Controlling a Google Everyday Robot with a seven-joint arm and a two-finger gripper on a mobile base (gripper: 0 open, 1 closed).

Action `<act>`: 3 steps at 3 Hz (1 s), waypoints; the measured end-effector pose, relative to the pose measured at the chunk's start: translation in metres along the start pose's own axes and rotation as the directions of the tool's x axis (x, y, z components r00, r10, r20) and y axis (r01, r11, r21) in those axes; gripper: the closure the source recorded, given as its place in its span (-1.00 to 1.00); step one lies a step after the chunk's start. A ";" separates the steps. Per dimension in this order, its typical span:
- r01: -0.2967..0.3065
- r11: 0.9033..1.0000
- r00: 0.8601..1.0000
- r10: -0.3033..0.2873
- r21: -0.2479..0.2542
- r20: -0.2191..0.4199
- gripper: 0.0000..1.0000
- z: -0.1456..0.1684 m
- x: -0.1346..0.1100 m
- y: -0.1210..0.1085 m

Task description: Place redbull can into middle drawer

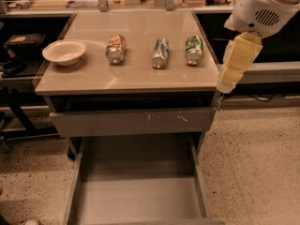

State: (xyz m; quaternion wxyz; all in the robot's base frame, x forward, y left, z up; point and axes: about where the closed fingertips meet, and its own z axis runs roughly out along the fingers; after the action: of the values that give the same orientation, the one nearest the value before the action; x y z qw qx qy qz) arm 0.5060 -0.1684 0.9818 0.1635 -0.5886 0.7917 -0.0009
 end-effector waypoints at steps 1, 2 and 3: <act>-0.060 0.998 0.998 0.060 -0.026 0.019 -1.00 0.015 -0.023 -0.027; -0.143 0.988 0.989 0.145 -0.064 0.033 -1.00 0.045 -0.073 -0.087; -0.143 0.989 0.987 0.146 -0.039 0.061 -1.00 0.046 -0.080 -0.097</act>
Offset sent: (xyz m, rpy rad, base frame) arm 0.1224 0.0426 0.0051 0.0597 0.1199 -0.1618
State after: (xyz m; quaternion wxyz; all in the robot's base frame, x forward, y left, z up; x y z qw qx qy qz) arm 0.6282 -0.1143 0.9780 0.1784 -0.5321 0.8266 0.0433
